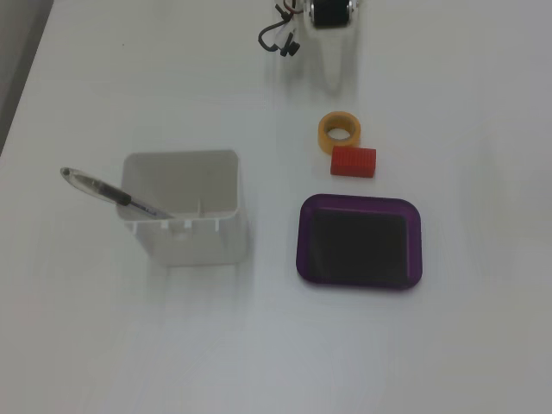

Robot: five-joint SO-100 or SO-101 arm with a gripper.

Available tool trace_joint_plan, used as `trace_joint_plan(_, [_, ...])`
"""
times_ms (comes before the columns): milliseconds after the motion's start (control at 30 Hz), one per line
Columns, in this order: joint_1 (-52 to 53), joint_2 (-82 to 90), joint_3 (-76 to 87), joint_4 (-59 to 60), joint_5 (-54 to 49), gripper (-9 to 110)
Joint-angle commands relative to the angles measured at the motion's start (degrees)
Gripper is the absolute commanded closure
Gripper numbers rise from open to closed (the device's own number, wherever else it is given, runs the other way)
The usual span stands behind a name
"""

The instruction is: Grab up the yellow tape and put it in the box.

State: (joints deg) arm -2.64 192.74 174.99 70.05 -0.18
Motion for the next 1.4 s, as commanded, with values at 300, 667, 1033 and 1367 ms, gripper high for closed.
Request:
trace_joint_plan(300, [-0.53, 4.22, 0.35, -0.70, -0.44, 102])
trace_joint_plan(667, [-0.44, 4.22, -1.14, -0.79, -0.44, 102])
trace_joint_plan(1033, [0.97, 3.08, -17.40, -0.70, -15.38, 97])
trace_joint_plan(1367, [7.12, -28.65, -29.71, -0.70, -18.19, 92])
